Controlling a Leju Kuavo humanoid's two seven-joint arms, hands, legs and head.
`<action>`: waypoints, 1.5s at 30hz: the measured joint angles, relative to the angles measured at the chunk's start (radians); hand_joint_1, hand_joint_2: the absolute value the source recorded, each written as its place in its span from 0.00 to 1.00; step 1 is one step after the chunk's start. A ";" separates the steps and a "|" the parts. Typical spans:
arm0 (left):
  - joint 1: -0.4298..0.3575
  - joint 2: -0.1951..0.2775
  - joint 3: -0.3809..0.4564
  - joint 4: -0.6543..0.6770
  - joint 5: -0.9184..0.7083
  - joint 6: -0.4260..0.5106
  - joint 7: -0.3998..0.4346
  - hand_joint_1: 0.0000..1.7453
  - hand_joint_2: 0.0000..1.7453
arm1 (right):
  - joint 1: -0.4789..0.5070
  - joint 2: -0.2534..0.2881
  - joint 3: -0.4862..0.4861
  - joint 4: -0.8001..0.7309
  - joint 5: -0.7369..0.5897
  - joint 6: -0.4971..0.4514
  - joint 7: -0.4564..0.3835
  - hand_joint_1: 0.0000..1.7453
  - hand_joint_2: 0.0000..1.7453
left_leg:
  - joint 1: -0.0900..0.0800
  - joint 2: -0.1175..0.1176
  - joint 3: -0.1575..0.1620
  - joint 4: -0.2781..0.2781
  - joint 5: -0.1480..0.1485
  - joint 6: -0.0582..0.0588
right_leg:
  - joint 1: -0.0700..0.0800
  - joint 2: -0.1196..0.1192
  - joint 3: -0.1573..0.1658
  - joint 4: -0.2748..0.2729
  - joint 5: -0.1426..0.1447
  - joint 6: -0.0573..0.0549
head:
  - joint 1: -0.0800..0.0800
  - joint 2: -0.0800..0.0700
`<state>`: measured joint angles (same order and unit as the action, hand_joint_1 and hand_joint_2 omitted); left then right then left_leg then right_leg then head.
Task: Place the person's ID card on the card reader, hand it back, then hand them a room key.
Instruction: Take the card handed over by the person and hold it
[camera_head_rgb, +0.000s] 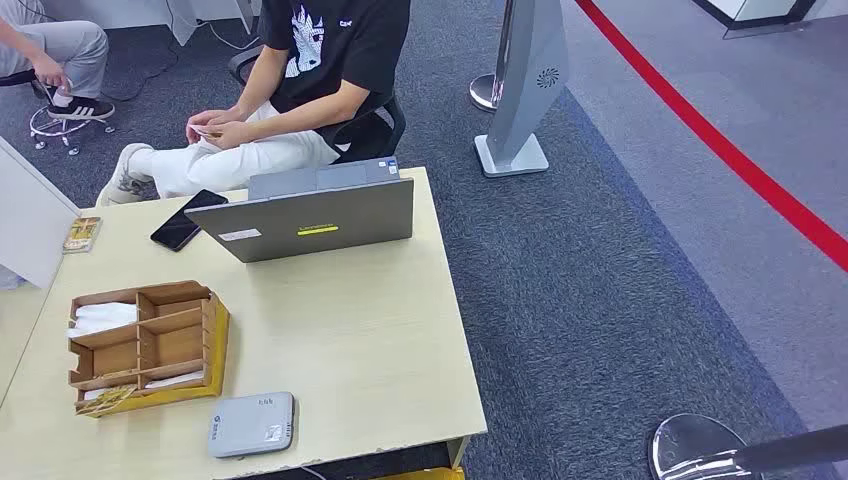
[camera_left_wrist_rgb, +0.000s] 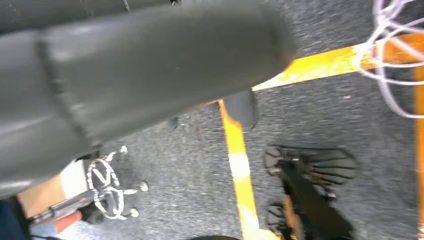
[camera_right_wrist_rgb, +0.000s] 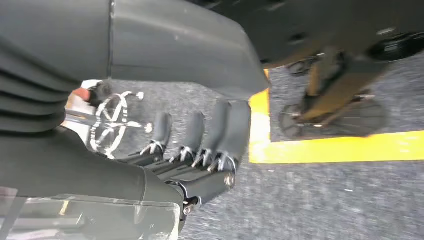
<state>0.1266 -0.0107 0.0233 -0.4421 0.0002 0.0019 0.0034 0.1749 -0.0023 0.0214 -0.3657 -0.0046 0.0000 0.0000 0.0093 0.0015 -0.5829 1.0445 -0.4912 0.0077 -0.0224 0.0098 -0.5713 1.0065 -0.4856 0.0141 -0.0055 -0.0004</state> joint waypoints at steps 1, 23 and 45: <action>-0.006 0.000 0.000 -0.005 0.000 0.000 -0.001 1.00 0.00 | 0.006 0.000 0.000 0.006 0.000 0.000 0.000 1.00 0.00 | 0.000 0.000 0.000 0.001 0.000 0.001 | 0.000 0.000 0.000 0.000 0.000 0.001 | 0.000 0.000; -0.050 -0.027 0.009 -0.179 0.004 0.003 0.007 0.00 1.00 | 0.059 -0.003 0.001 0.109 -0.004 0.002 -0.002 0.00 1.00 | 0.007 -0.010 0.005 -0.009 0.006 -0.009 | 0.004 -0.013 0.021 -0.007 -0.014 -0.012 | 0.021 0.000; 0.079 -0.218 0.215 -0.484 0.259 0.050 0.139 0.00 0.00 | 0.056 0.087 -0.346 -0.197 0.193 0.194 0.063 0.00 0.00 | 0.002 -0.004 0.018 -0.017 -0.003 0.037 | 0.001 -0.005 -0.102 0.284 -0.152 0.020 | 0.019 0.000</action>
<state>0.2052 -0.2284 0.2380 -0.9265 0.2591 0.0519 0.1425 0.2304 0.0848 -0.3249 -0.5631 0.1884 0.1941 0.0634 0.0110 -0.0024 -0.5645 1.0273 -0.4939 0.0445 -0.0216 0.0044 -0.6737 1.2907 -0.6380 0.0341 0.0134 -0.0004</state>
